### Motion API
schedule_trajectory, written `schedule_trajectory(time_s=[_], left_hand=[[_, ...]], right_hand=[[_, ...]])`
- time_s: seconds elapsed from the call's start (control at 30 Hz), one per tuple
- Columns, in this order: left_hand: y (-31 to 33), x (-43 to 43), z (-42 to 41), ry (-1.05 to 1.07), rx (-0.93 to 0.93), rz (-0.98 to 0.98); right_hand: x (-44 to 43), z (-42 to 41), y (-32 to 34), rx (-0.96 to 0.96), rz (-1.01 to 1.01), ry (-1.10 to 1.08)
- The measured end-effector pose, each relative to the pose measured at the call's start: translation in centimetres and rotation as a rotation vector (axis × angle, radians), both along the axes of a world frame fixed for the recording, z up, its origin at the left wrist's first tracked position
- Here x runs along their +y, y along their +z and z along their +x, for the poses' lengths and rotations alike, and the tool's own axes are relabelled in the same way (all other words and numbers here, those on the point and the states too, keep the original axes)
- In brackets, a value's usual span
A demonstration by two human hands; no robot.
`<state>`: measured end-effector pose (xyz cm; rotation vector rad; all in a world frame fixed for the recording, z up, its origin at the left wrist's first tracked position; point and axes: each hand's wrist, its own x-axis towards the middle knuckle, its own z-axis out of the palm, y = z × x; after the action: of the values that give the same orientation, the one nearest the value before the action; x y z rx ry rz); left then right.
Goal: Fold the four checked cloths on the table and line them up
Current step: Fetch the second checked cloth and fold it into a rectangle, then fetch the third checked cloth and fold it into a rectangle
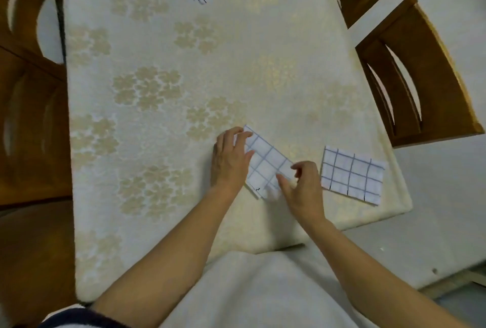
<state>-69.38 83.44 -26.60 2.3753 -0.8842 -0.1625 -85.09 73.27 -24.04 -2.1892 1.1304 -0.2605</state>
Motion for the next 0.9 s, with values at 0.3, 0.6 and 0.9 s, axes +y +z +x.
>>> schedule_trajectory(time_s=[0.3, 0.6, 0.9], left_hand=[[-4.0, 0.3, 0.9, -0.458, -0.034, 0.512], [-2.8, 0.3, 1.6, -0.387, 0.072, 0.678], [3.6, -1.6, -1.4, -0.159, 0.055, 0.42]], right_hand=[[1.7, 2.9, -4.8, 0.438, -0.151, 0.485], [0.9, 2.5, -3.3, 0.612, 0.012, 0.347], [-3.2, -0.7, 3.0, 0.129, 0.019, 0.238]])
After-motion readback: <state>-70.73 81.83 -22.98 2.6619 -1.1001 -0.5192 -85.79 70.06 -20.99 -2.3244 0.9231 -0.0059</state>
